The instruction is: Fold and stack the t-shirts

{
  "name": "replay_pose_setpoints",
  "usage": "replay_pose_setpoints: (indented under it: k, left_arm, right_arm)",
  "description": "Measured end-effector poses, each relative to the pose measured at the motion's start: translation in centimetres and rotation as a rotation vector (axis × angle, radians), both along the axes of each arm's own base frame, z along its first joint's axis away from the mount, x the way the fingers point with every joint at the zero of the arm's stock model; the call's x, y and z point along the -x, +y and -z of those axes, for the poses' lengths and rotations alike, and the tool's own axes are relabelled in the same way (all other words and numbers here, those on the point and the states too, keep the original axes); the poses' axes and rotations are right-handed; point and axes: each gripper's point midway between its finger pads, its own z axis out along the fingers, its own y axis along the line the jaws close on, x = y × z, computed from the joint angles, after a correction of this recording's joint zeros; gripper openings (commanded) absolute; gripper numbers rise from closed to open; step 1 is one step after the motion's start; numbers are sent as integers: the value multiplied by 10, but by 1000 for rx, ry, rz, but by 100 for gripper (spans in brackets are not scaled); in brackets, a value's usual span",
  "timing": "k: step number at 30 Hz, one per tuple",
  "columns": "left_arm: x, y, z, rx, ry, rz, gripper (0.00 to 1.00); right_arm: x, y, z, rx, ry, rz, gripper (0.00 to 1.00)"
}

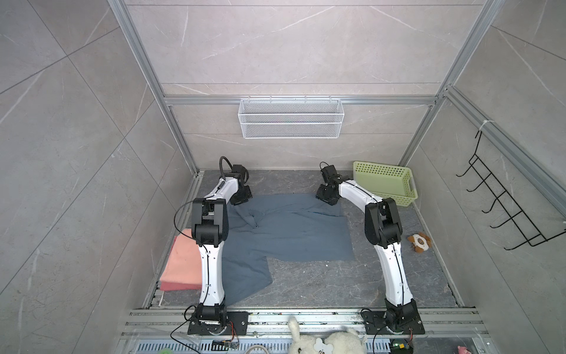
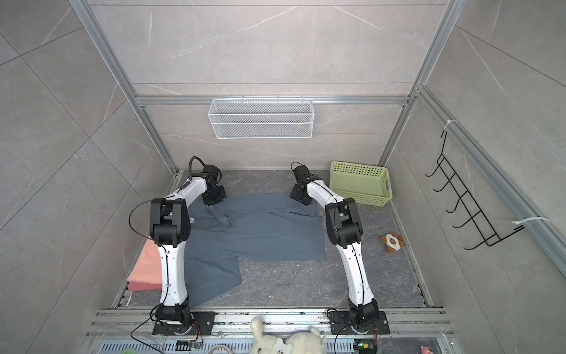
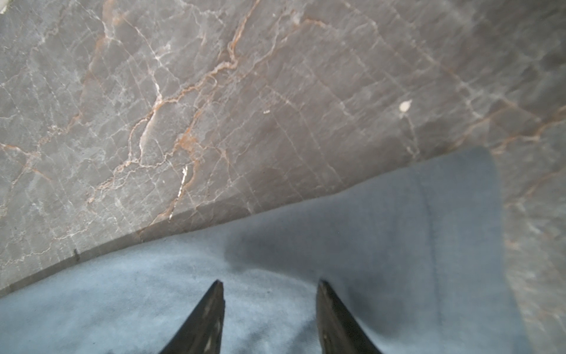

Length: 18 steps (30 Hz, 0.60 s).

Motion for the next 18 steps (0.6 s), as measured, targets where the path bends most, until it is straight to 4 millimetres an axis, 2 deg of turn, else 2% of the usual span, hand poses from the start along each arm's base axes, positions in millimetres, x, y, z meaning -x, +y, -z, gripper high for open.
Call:
replay_pose_setpoints:
  k: [1, 7, 11, 14, 18]
  left_arm:
    - [0, 0, 0, -1, 1, 1, 0]
    - [0, 0, 0, 1, 1, -1, 0]
    - [3, 0, -8, 1, -9, 0, 0]
    - [15, 2, -28, 2, -30, 0, 0]
    - [39, 5, -66, 3, -74, 0, 0]
  right_arm:
    - [0, 0, 0, 0, 0, 0, 51]
    - [0, 0, 0, 0, 0, 0, 50]
    - [0, 0, 0, 1, 1, 0, 51]
    - [0, 0, 0, 0, 1, 0, 51]
    - [-2, 1, -2, 0, 3, 0, 50]
